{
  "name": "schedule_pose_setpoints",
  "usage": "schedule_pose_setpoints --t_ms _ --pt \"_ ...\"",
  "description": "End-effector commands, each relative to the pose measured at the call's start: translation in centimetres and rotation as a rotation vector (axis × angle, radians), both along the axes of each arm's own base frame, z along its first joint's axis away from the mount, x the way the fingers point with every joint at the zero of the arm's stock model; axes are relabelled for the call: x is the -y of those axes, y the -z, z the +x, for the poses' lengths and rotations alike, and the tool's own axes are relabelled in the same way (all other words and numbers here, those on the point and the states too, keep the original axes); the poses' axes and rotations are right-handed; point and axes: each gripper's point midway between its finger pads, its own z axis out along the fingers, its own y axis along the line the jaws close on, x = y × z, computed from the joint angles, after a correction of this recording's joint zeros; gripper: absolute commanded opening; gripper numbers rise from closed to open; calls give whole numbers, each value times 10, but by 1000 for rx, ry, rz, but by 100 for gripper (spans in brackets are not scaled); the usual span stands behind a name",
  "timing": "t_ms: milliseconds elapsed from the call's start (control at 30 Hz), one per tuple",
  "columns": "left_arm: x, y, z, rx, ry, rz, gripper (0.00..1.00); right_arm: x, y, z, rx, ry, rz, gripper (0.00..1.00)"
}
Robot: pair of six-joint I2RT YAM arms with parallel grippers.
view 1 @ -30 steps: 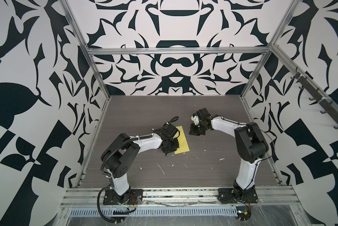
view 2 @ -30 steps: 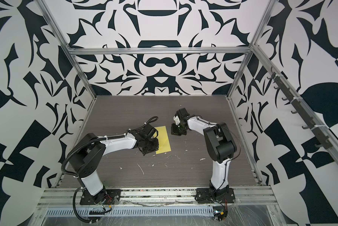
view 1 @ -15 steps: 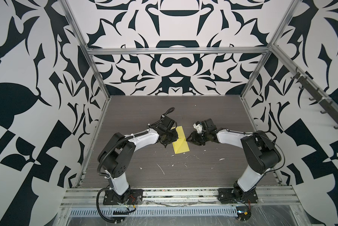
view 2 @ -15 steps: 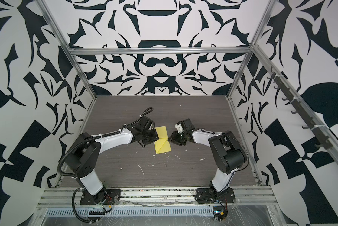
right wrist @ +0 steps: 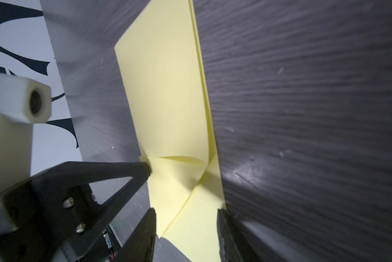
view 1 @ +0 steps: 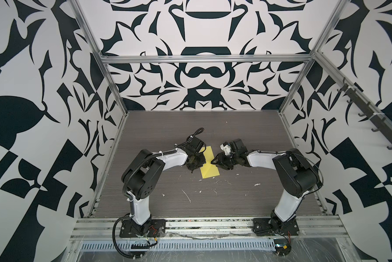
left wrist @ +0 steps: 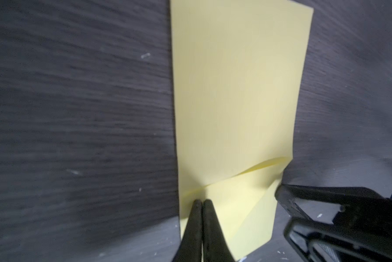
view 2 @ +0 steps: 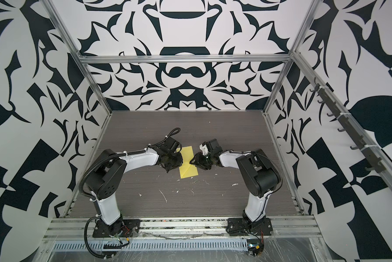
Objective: Fold a paper plane with a square sheet of paper (pick it up from the middle)
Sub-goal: 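Pinch the sheet's folded corner with both grippers and press the crease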
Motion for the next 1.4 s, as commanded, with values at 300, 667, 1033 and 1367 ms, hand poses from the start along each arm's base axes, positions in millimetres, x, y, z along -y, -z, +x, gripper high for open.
schedule_pose_setpoints --t_ms 300,667,1033,1367 --pt "-13 16 -8 -63 -50 46 5 -23 -13 13 25 -15 75 43" --pt "-20 21 -11 -76 -64 57 3 -14 -28 23 115 27 29 37" --pt "-21 24 -13 -82 -62 55 3 -19 -12 26 55 38 38 36" --pt "-24 30 -16 -94 -61 65 2 -27 -13 28 56 25 92 30"
